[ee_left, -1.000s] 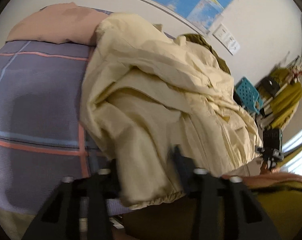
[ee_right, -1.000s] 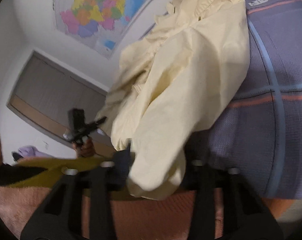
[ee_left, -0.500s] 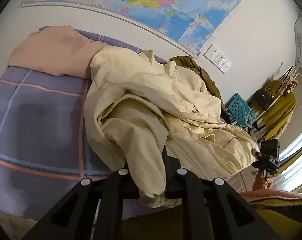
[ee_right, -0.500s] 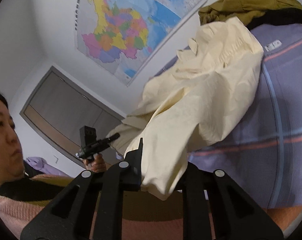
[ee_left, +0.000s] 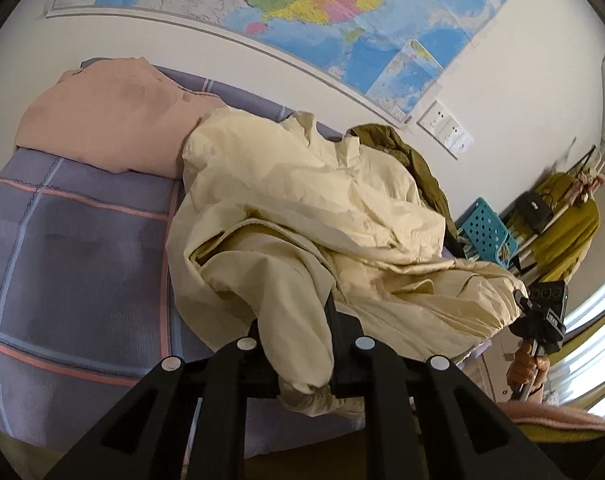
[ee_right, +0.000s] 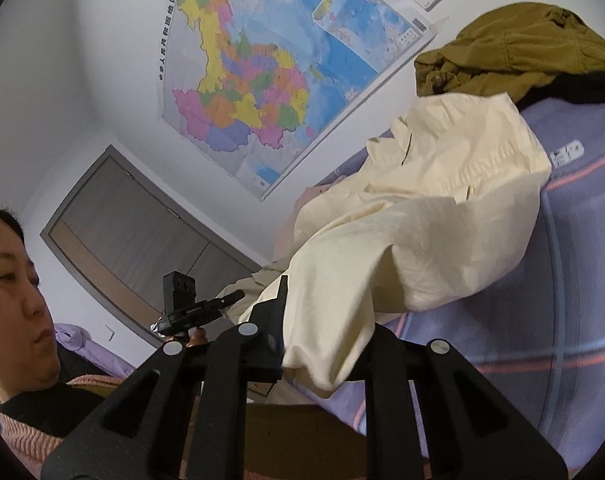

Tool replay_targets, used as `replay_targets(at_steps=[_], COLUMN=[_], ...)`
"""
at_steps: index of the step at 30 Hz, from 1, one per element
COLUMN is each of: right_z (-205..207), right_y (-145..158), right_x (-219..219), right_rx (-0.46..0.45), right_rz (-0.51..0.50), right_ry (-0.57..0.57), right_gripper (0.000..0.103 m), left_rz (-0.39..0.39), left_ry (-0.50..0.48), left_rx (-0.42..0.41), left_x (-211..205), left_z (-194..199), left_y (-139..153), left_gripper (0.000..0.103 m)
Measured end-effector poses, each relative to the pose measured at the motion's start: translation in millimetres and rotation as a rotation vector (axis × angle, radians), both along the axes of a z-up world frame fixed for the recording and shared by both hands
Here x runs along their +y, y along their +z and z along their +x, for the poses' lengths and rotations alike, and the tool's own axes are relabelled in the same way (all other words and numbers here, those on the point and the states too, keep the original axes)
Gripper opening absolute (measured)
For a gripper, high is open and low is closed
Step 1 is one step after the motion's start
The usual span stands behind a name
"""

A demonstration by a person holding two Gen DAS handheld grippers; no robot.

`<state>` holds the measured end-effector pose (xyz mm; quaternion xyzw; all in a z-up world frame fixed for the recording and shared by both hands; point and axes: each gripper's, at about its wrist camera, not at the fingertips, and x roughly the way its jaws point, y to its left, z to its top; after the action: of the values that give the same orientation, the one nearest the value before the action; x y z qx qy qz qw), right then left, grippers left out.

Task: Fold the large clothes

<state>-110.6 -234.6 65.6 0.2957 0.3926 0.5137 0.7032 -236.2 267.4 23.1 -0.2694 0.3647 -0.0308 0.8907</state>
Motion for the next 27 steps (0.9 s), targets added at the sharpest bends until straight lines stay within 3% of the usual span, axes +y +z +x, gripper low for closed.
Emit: replay_targets(at_steps=[27], right_z=[76.3], right_y=[34.6], right_x=[22.6], right_rx=[-0.042], right_rz=[0.021], right_ry=[-0.075], right_gripper=[0.015], left_rz=[0.087], left_ry=[0.011], left_rx=[-0.013], left_x=[19.3], left_z=[64.0], left_y=[52.6], left_gripper=[0.014])
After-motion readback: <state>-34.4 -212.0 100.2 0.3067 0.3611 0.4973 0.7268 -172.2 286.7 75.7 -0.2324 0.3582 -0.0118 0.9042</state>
